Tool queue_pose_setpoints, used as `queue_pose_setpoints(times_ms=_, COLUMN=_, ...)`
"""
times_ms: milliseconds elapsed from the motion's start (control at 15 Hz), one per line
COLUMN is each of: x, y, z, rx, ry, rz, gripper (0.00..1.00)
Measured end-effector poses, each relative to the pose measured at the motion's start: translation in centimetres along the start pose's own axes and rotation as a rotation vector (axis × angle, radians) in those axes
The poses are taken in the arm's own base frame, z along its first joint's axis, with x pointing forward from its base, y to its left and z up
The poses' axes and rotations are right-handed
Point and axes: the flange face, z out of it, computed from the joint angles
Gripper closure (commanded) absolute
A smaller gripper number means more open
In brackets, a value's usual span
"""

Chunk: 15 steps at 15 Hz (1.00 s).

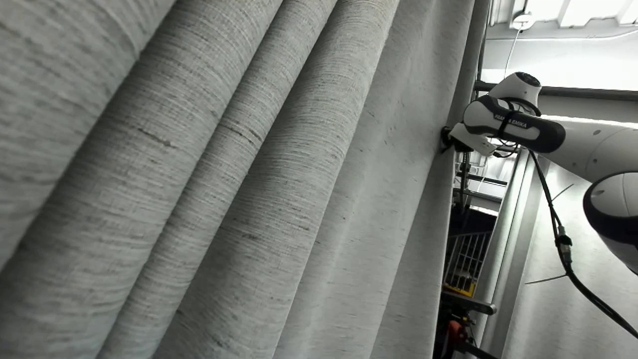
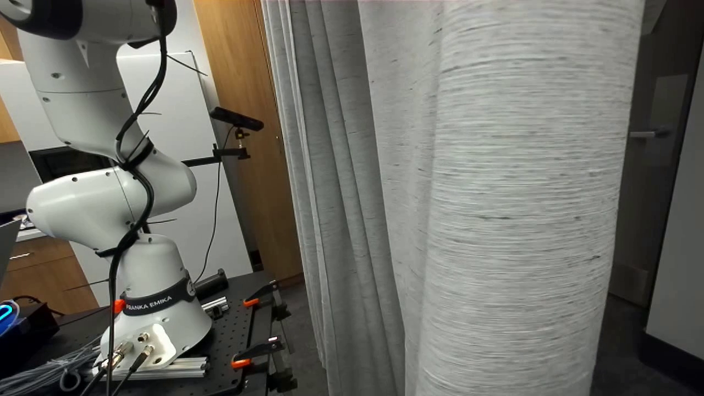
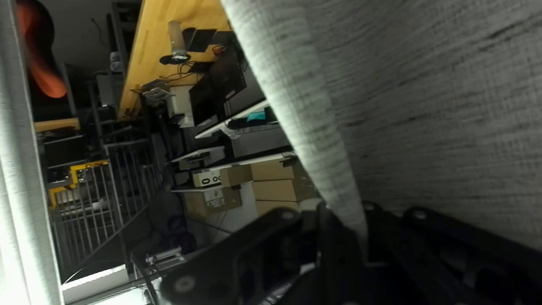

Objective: Draw the light grey curtain closed

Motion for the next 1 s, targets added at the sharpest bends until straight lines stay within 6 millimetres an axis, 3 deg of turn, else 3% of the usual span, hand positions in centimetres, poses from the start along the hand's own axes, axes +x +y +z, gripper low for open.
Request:
queue_pose_setpoints(times_ms=533, x=-1.1, y=-1.3, z=2.6, rx=0.129, ry=0.017, rz=0.003, gripper=1.0)
queue_pose_setpoints(times_ms=1000, x=-1.1, y=-1.7, z=2.7, rx=0.16, ry=0.038, rz=0.008, gripper=0.98)
